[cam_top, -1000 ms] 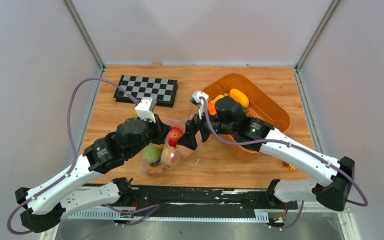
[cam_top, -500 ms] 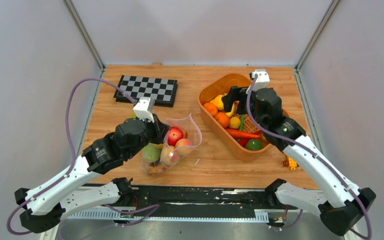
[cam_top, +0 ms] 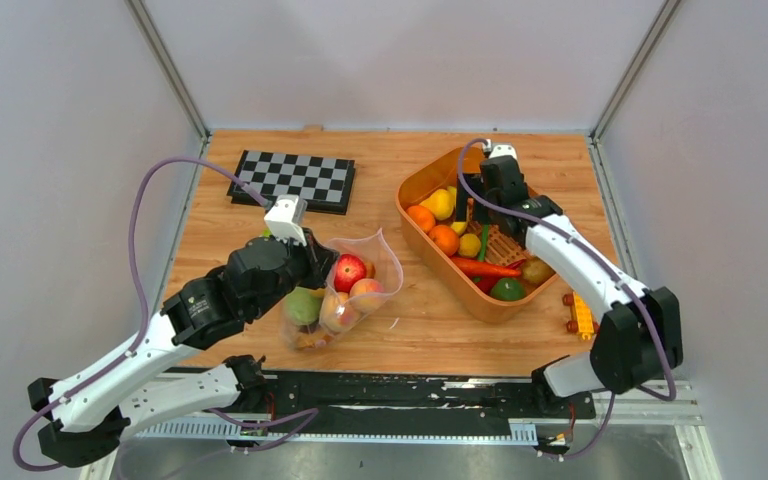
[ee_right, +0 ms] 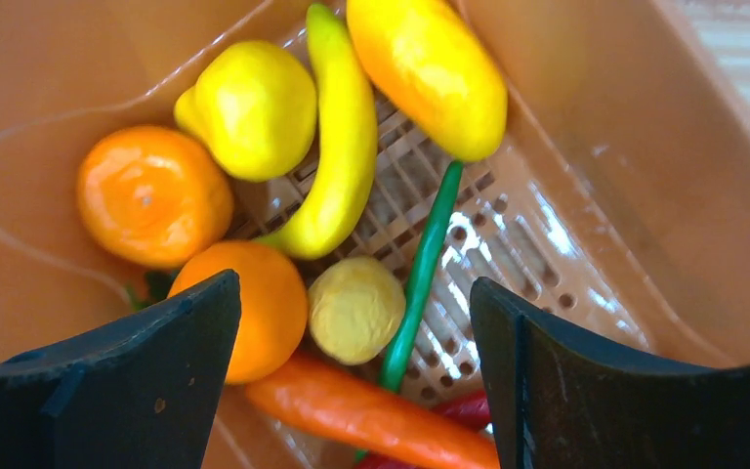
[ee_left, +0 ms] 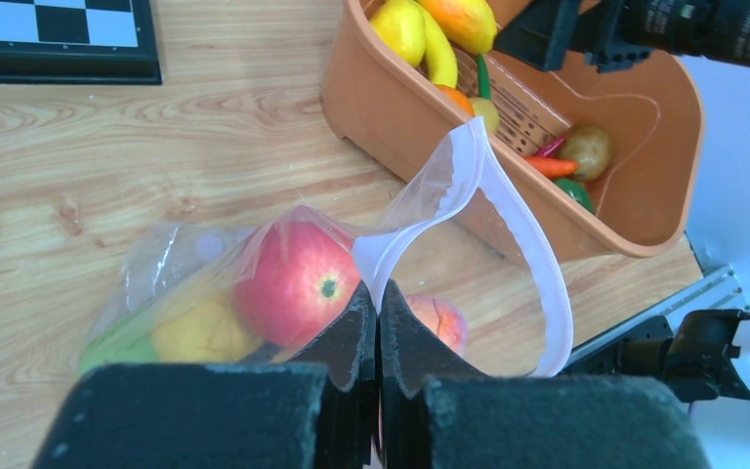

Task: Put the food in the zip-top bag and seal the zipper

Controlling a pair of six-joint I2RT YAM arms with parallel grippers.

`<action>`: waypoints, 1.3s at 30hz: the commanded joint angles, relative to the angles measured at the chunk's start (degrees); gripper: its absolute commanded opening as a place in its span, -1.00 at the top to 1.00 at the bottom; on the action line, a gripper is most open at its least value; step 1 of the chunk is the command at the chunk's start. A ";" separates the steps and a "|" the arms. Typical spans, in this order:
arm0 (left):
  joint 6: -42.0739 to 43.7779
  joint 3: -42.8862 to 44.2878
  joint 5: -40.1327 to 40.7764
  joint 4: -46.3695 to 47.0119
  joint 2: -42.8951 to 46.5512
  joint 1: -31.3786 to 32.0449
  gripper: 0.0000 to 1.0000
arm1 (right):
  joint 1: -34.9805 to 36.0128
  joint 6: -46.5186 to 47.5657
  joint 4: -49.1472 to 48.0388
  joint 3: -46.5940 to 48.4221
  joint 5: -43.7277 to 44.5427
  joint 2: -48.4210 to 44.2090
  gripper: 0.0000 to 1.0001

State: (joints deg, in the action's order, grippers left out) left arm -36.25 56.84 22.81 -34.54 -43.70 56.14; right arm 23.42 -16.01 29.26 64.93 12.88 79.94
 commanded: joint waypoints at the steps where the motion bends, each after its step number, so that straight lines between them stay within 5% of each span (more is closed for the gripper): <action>1: -0.88 0.51 -0.63 3.10 0.70 0.02 0.95 | -0.48 10.51 -6.66 5.67 5.80 5.24 -0.67; 7: -0.74 0.54 -1.06 2.03 1.14 0.01 0.94 | -1.75 29.89 -6.33 12.52 4.38 14.80 -0.45; 16: -0.78 -0.09 -1.10 2.25 1.73 0.02 0.94 | -3.97 43.20 -3.88 18.14 2.25 24.49 -0.41; 33: -0.48 0.03 -1.10 2.06 1.41 0.00 0.94 | -6.28 46.09 -8.14 13.61 -3.35 30.54 -0.24; 39: -0.47 -0.08 -1.47 2.24 1.25 0.00 0.94 | -6.12 41.78 -7.59 12.46 -2.51 29.23 0.15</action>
State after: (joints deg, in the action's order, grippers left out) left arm -36.36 56.18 21.56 -34.59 -42.61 56.14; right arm 17.43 29.56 21.61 78.67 11.42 110.21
